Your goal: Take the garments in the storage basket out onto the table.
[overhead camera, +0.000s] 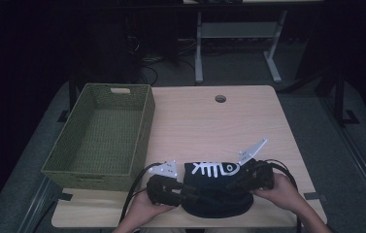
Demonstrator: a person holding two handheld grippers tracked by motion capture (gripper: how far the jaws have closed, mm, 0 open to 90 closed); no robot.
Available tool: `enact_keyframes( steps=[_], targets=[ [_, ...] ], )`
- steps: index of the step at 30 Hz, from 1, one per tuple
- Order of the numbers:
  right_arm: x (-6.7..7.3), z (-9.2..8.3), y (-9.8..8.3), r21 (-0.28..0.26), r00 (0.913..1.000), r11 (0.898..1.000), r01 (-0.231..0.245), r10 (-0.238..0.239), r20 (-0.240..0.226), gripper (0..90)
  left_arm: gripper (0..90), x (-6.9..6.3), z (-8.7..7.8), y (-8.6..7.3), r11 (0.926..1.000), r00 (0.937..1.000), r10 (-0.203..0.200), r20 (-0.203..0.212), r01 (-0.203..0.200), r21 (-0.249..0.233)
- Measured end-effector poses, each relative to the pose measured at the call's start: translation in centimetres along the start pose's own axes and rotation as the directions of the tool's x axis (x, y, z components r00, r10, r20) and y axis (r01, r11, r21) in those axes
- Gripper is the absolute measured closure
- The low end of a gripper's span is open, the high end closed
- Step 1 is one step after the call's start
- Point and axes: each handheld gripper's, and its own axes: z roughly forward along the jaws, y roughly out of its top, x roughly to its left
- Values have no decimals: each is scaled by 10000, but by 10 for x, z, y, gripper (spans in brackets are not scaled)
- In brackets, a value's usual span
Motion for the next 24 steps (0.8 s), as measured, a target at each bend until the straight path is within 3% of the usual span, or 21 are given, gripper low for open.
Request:
enact_keyframes(
  steps=[2,3,7,11,12,14,16,17,19,20,24],
  targets=[
    [5,4,-3,75,9999,9999,128,-128,17,884,620,-2,-4,3,9989,9989,-261,388,276,-388],
    [8,7,-5,31,9998,9998,184,-184,-2,884,622,-4,-4,4,9979,9988,-395,289,409,-492],
    [16,17,-10,88,9991,9991,414,-415,78,883,625,-4,6,7,9975,9953,-697,-678,686,-185],
    [20,27,-19,166,9987,9987,485,-488,162,856,600,0,22,-1,9945,9857,-1035,-1330,1044,-3],
    [20,27,-19,102,9982,9983,578,-580,143,840,602,2,28,-3,9924,9804,-1114,-1624,1183,334],
    [23,17,-19,-445,9960,9962,753,-730,513,807,610,3,36,-7,9920,9730,-887,-2129,1055,691],
    [22,2,-21,-1161,9900,9905,741,-590,1283,769,628,4,40,-8,9895,9683,-915,-2326,1147,882],
    [20,-4,-23,-1367,9861,9884,666,-442,1604,770,637,4,41,-8,9895,9667,-731,-2453,1010,1034],
    [14,-8,-29,-1188,9821,9922,364,-136,1877,770,654,4,43,-7,9896,9604,-424,-2755,782,1204],
    [11,-6,-33,-922,9809,9953,292,-108,1941,771,652,4,44,-6,9897,9596,-522,-2763,867,1141],
    [13,9,-41,-353,9752,9988,342,-256,2199,770,573,2,40,3,9949,9524,-406,-3021,665,760]
  ],
)
